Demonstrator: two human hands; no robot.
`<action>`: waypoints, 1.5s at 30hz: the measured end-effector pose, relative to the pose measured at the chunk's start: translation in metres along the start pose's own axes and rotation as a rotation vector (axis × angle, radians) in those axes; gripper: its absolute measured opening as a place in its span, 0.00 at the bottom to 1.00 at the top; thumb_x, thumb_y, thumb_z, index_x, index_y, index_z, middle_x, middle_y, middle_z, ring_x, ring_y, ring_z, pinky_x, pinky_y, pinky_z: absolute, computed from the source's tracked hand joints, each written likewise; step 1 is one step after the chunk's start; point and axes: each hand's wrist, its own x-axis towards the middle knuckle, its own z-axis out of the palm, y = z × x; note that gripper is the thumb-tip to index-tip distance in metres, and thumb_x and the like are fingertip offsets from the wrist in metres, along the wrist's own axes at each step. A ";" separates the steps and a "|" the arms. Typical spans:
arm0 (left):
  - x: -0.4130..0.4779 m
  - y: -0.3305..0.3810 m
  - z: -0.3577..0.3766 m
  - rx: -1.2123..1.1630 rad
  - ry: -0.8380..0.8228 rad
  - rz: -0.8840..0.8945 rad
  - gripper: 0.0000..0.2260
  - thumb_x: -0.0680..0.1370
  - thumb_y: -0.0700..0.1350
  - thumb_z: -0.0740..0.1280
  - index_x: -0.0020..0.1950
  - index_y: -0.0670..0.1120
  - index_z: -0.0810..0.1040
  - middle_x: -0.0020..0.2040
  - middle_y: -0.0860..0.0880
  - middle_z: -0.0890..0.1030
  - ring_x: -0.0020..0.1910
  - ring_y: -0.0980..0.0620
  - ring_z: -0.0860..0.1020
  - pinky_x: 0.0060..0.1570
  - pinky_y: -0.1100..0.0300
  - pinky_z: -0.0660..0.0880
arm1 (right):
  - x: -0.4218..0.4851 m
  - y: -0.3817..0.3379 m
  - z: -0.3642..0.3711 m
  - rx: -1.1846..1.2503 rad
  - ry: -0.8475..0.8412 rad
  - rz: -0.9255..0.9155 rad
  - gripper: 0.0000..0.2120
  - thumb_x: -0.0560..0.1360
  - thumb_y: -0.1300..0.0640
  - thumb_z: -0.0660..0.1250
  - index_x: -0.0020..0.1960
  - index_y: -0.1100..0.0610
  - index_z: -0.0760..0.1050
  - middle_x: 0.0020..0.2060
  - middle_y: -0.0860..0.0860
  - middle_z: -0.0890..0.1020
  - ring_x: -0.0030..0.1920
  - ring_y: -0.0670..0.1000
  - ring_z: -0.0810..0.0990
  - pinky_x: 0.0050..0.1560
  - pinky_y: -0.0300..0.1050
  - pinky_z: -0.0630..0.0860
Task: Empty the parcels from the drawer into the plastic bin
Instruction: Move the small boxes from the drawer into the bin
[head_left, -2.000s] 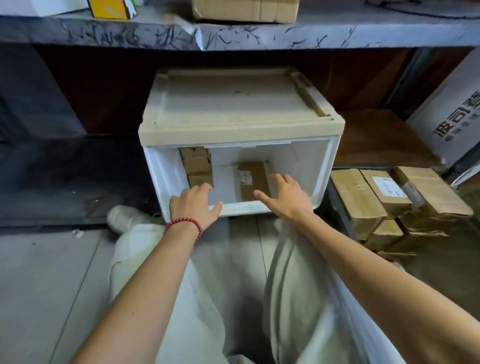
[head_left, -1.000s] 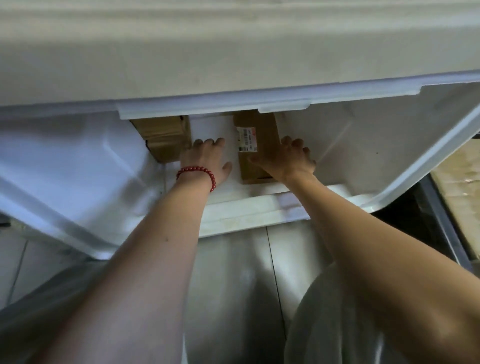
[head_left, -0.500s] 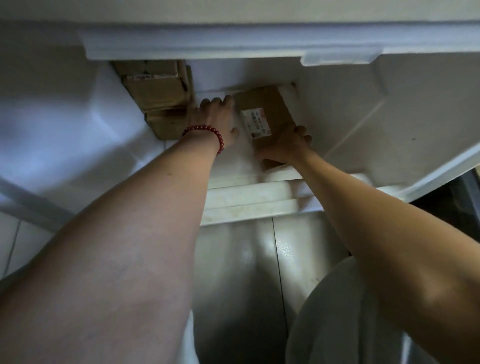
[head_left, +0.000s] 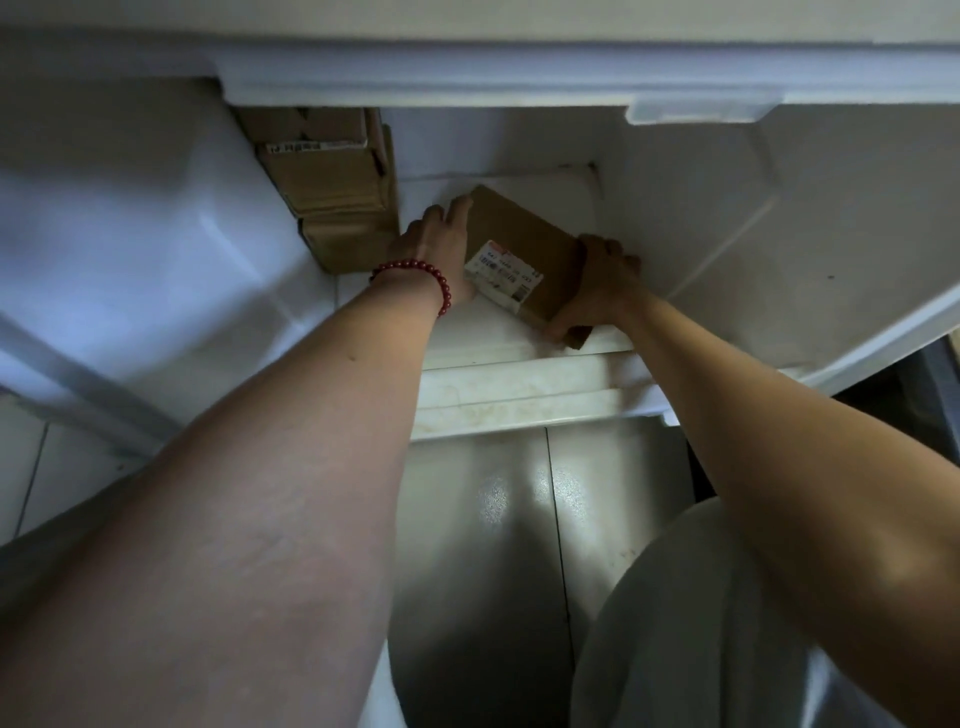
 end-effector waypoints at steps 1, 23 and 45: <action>-0.002 -0.001 -0.001 -0.006 -0.005 -0.007 0.44 0.71 0.43 0.75 0.78 0.48 0.49 0.68 0.38 0.67 0.66 0.39 0.69 0.61 0.45 0.72 | -0.002 -0.001 -0.003 -0.001 -0.002 -0.036 0.53 0.60 0.55 0.80 0.76 0.57 0.52 0.69 0.56 0.62 0.69 0.61 0.61 0.60 0.45 0.65; -0.188 0.035 -0.089 0.051 0.102 0.067 0.47 0.66 0.47 0.78 0.77 0.48 0.53 0.65 0.36 0.70 0.63 0.37 0.71 0.60 0.49 0.71 | -0.208 0.028 -0.057 0.418 0.174 -0.411 0.55 0.57 0.64 0.82 0.75 0.62 0.54 0.70 0.58 0.58 0.72 0.53 0.60 0.66 0.30 0.56; -0.315 0.035 -0.085 -0.195 0.476 -0.039 0.23 0.72 0.44 0.74 0.66 0.49 0.74 0.63 0.47 0.69 0.61 0.49 0.72 0.60 0.63 0.66 | -0.283 0.034 -0.058 0.754 0.025 -0.334 0.51 0.66 0.54 0.78 0.78 0.57 0.50 0.66 0.46 0.67 0.61 0.42 0.68 0.50 0.25 0.62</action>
